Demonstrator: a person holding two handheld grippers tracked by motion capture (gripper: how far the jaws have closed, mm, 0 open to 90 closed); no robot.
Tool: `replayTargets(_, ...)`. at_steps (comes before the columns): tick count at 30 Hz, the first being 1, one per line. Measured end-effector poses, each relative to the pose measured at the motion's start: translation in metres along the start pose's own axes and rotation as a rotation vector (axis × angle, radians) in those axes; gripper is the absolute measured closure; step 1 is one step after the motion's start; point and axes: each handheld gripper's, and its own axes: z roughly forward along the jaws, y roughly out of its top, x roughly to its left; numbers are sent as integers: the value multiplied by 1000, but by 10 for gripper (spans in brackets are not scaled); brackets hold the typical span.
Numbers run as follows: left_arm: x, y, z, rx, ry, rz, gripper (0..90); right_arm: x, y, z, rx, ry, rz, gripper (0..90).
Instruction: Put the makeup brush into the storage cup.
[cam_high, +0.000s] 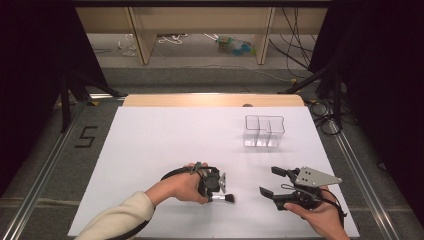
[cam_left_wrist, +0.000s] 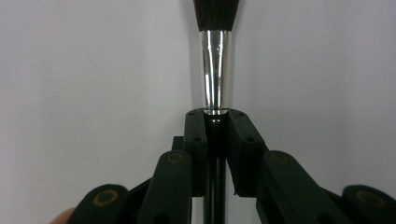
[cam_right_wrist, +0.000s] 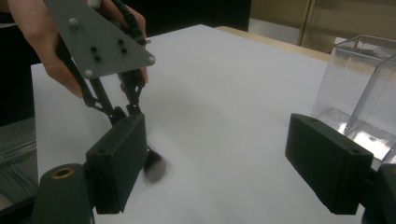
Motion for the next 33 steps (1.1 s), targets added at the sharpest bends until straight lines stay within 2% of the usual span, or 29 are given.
replayTargets(2,-1,0,0,-8,-1,-7,792,0,0,0,-1,-3,0,220)
replayTargets(3,-1,-1,0,-12,0,-7,792,-1,1,-2,26,-7,-3,220)
replayTargets(6,0,-2,-1,-15,2,6,793,-1,1,-3,28,-6,2,220)
replayTargets(9,0,-3,-3,-42,2,5,794,-1,1,-2,26,-7,1,220)
replayTargets(10,0,-3,-4,-50,0,0,794,-1,0,-1,7,-3,-1,220)
replayTargets(12,0,-3,-7,-57,12,5,794,-1,1,-3,27,-6,4,220)
replayTargets(14,0,-4,-9,-64,14,4,794,-1,0,1,-14,8,7,220)
replayTargets(15,0,-4,-9,-64,14,4,794,-1,-1,1,-14,7,7,219)
replayTargets(16,0,-5,-12,-81,29,10,794,-1,0,0,-1,0,6,219)
replayTargets(18,0,-5,-14,-90,32,9,794,-1,0,-1,-1,0,5,219)
replayTargets(20,-2,-7,-19,-130,42,-4,794,-1,-1,0,-9,7,13,219)
replayTargets(29,-6,-11,-23,-179,55,-9,794,-2,-1,0,-11,-2,7,218)
replayTargets(31,-6,-13,-25,-211,58,-19,794,-2,-1,0,-11,-2,7,218)
replayTargets(33,-6,-14,-26,-222,62,-18,794,-2,-1,0,-10,-2,7,218)
